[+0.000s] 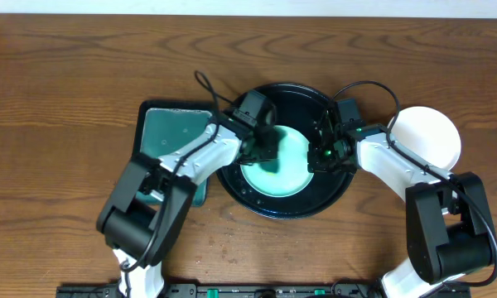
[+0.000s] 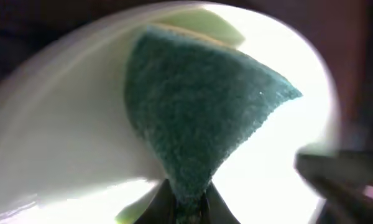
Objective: Clean dirty plates on tray and stack at the side
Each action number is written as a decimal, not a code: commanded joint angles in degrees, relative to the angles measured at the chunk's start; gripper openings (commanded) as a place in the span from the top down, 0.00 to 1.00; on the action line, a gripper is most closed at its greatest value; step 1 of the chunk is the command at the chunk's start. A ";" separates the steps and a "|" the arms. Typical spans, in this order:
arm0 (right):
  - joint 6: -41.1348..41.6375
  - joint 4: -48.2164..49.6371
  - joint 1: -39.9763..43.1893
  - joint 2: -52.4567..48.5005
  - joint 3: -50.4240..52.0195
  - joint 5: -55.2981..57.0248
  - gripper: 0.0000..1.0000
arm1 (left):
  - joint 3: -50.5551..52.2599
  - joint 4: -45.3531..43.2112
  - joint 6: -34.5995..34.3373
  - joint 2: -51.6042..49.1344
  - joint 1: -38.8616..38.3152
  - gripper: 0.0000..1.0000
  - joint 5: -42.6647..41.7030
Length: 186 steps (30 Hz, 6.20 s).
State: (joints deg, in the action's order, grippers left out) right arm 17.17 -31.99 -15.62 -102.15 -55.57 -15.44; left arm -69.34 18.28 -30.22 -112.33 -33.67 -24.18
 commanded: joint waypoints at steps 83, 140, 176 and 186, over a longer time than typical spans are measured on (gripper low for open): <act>-1.57 -2.21 -0.98 -2.71 3.32 1.88 0.99 | -10.47 32.02 1.22 18.36 5.18 0.93 27.78; -16.98 38.58 -33.81 1.38 -13.11 31.98 0.99 | 2.45 49.00 7.48 66.90 28.30 0.15 20.72; -44.11 49.57 -45.24 11.82 -13.11 54.64 0.99 | 2.45 49.03 7.48 66.84 28.30 0.14 20.72; -44.11 49.57 -45.24 11.82 -13.11 54.62 0.99 | 2.45 49.03 7.48 66.84 28.30 0.14 20.72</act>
State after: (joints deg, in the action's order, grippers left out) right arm -26.52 17.19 -60.47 -91.13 -68.07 38.35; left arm -66.11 67.11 -22.87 -45.32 -5.67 -3.11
